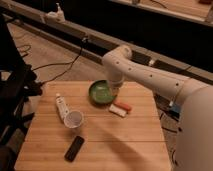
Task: Move the arm in a circular motion
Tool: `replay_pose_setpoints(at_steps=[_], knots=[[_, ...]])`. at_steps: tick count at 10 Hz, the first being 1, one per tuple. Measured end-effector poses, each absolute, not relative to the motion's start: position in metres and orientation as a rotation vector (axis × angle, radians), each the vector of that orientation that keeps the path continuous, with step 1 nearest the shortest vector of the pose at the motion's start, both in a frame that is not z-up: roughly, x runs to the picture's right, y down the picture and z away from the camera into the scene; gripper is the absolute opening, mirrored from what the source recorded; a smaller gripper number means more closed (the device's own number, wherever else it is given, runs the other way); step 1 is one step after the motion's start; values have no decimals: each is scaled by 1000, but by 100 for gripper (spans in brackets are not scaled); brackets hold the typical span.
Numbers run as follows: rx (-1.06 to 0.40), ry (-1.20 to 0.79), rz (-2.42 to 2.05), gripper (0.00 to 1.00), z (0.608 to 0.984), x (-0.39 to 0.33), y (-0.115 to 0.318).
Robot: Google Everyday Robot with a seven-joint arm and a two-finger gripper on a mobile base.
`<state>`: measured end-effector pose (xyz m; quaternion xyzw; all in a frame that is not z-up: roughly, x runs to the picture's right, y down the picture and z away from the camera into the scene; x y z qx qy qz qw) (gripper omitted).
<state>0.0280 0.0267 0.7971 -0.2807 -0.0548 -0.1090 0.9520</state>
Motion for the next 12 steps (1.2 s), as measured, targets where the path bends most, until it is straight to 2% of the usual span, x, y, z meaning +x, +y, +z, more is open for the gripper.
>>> replay_pose_setpoints(at_steps=[2,5,9,12], knots=[[-584,-193,-344,0,777,-28,58],[-689,-266,-314,0,743,-30,118],[-788,-187,-78,0,720,58,159],[-754,-64,59,0,726,138,138]])
